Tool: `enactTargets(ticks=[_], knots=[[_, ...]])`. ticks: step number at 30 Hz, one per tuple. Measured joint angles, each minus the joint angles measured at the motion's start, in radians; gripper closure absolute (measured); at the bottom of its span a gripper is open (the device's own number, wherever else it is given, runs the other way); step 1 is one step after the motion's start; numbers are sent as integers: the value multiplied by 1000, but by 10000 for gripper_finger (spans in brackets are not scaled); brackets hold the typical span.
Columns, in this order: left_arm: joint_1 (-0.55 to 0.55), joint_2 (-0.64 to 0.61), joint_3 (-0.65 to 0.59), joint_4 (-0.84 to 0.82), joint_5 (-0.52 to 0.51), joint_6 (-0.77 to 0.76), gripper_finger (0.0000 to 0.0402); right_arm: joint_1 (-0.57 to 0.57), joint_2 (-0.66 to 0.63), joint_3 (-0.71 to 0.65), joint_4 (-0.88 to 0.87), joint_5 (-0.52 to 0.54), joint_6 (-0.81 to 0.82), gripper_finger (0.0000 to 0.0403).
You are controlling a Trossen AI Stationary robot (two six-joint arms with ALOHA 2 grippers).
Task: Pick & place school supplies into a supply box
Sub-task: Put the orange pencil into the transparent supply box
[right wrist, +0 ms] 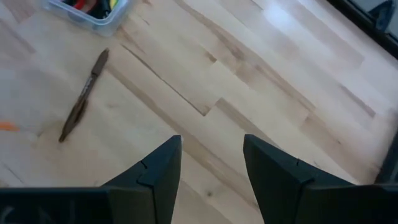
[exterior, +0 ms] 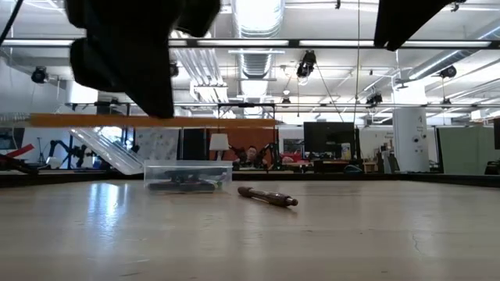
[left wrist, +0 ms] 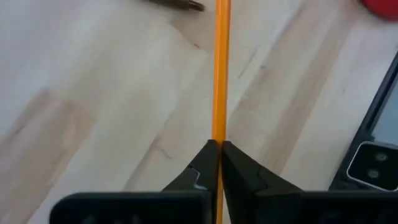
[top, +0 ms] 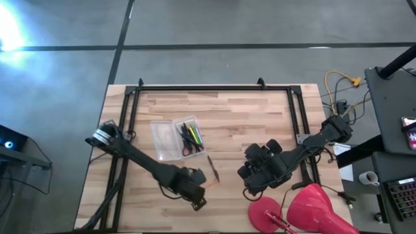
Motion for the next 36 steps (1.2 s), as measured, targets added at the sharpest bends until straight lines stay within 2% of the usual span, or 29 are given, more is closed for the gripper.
enactTargets(ticks=[4, 9, 12, 14, 16, 21, 25, 28, 33, 36], knots=[[16, -125, -68, 12, -102, -133, 399, 21, 0, 0, -16, 13, 49, 236], [46, -311, -155, 18, -342, -294, 399, 38, 0, 0, -18, 21, 92, 236], [94, -413, -222, 2, -456, -367, 400, 39, 0, 0, -18, 22, 119, 236], [141, -466, -272, -4, -493, -389, 400, 39, 0, 0, -18, 23, 124, 236], [180, -496, -313, -2, -485, -390, 400, 39, 0, 0, -18, 25, 123, 236], [199, -480, -312, 59, -322, -277, 401, 39, -1, 0, -17, 23, 102, 236], [190, -343, -224, 31, -176, -160, 393, 35, -1, 0, -18, 21, 96, 236], [191, -212, -128, -75, -82, -64, 363, 31, -1, 0, -18, 21, 94, 236], [192, -8, 47, -299, -55, 9, 293, 29, -1, 0, -25, 21, 94, 236], [192, 74, 122, -355, -45, 83, 267, 29, -1, 0, -28, 21, 95, 236]])
